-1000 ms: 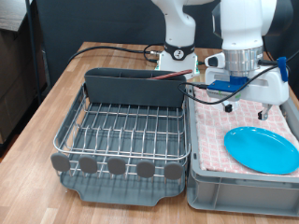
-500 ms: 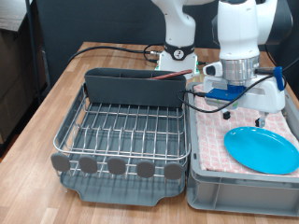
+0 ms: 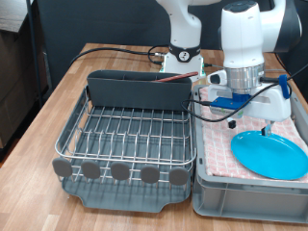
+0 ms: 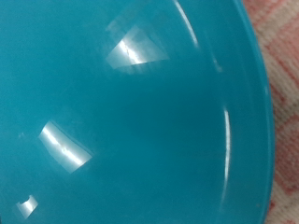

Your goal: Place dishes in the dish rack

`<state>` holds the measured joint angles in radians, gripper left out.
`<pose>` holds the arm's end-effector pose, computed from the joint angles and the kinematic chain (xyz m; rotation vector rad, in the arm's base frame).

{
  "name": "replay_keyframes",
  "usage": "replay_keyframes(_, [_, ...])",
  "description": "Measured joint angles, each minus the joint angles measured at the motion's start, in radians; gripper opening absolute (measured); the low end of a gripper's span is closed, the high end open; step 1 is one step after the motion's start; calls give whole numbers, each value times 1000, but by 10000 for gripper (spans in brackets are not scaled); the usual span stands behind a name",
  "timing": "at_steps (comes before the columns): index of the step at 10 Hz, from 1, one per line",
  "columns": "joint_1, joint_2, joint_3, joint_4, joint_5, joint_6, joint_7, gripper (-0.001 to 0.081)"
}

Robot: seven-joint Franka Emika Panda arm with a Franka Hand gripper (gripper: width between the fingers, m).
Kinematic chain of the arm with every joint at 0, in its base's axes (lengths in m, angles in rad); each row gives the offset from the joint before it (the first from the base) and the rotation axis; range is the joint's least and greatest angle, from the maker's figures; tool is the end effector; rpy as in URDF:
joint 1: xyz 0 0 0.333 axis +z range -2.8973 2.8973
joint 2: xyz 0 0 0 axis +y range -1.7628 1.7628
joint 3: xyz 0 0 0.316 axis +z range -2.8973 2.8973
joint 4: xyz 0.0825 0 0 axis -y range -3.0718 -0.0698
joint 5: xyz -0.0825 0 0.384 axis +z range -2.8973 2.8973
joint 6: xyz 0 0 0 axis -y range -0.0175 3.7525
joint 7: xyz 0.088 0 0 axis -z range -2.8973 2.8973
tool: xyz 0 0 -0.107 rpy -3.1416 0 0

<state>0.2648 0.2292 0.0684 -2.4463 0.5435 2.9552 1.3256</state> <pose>0.4873 0.1329 0.2329 -2.0448 1.9387 -0.0591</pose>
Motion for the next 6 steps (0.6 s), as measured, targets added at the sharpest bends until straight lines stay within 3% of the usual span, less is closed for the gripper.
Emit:
replay_keyframes(5, [-47, 24, 51, 5, 63, 36, -82, 803])
replay_keyframes(6, [-49, 25, 53, 5, 63, 40, -84, 721])
